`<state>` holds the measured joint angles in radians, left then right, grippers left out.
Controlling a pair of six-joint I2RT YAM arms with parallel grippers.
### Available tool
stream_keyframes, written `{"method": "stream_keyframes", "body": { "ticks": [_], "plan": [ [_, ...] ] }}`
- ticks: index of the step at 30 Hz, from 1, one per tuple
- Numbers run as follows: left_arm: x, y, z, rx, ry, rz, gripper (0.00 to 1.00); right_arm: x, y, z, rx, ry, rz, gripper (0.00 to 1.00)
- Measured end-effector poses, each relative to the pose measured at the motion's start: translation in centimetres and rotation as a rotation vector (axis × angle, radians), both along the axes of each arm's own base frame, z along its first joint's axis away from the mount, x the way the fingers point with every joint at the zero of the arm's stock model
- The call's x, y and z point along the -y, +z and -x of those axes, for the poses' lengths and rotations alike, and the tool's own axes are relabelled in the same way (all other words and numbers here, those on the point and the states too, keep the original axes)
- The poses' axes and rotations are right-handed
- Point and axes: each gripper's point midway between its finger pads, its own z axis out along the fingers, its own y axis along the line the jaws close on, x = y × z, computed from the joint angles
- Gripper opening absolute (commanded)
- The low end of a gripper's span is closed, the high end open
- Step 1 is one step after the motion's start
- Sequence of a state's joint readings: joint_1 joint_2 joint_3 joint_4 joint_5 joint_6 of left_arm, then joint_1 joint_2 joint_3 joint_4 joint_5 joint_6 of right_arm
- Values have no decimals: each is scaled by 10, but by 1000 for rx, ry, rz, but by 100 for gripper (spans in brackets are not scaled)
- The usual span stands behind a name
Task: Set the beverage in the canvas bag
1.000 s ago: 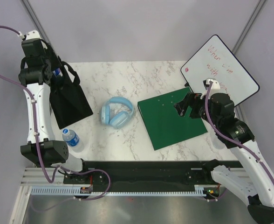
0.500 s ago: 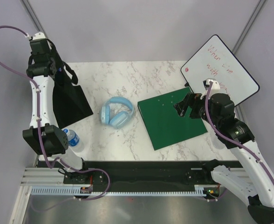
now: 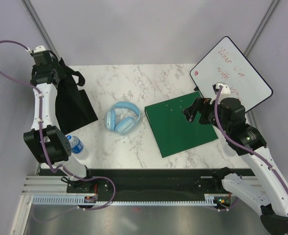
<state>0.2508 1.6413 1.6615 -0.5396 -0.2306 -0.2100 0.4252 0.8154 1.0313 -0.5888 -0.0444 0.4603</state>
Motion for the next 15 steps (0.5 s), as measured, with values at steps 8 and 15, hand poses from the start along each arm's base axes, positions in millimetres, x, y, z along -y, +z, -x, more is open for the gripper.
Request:
{"method": "stream_keyframes", "body": {
  "ticks": [8,15],
  "plan": [
    [-7,-7,4,-15,22,1,2,0,-4,0,-8,0,4,98],
    [-11,-3,15,-25,60,-21,2,-1,-4,-1,-7,2,3,98]
  ]
}}
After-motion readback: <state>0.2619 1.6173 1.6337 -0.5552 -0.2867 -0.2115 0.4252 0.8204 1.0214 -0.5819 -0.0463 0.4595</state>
